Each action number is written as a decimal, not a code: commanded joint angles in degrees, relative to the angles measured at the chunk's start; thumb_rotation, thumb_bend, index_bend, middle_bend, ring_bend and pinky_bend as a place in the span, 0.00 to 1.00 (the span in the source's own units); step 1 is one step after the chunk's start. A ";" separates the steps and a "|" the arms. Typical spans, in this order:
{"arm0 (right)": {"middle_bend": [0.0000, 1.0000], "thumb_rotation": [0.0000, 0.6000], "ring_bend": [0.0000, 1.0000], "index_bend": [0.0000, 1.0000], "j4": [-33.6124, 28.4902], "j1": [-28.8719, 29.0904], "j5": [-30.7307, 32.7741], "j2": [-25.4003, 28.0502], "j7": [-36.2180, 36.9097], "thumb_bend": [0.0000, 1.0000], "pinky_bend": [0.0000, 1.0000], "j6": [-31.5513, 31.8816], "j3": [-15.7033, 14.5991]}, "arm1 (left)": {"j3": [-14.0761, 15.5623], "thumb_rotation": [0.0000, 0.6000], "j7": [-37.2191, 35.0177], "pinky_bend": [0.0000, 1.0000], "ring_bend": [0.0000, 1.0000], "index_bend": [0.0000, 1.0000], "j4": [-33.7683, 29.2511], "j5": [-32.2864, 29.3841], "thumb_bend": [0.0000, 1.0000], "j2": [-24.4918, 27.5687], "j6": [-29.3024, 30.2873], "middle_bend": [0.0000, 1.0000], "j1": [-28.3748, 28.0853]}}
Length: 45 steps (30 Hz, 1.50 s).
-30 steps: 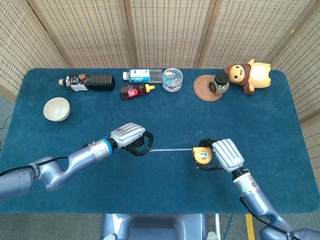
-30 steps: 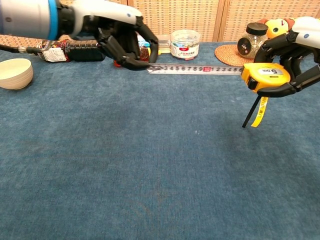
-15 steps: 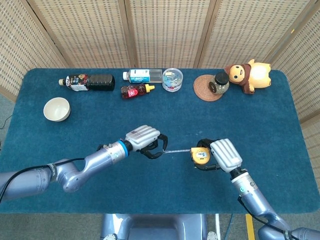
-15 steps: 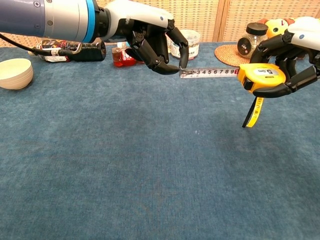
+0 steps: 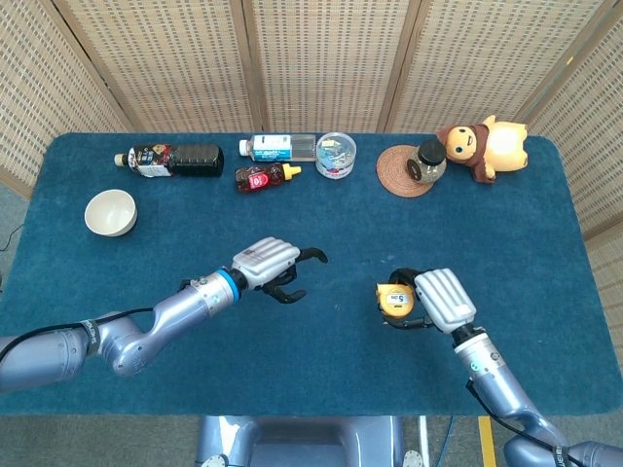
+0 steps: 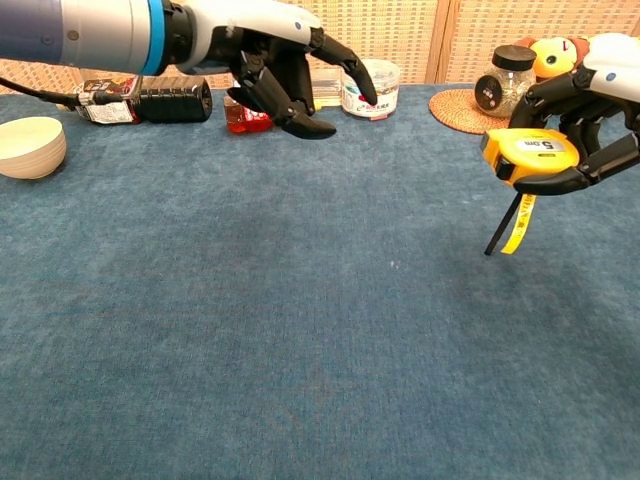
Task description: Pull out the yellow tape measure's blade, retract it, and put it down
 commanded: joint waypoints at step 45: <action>0.23 0.68 0.21 0.08 24.25 1.87 3.49 -10.78 7.78 0.28 0.27 -9.80 -2.02 | 12.53 0.90 -12.13 0.91 0.94 0.18 2.64 20.67 0.37 21.61 28.30 0.94 37.91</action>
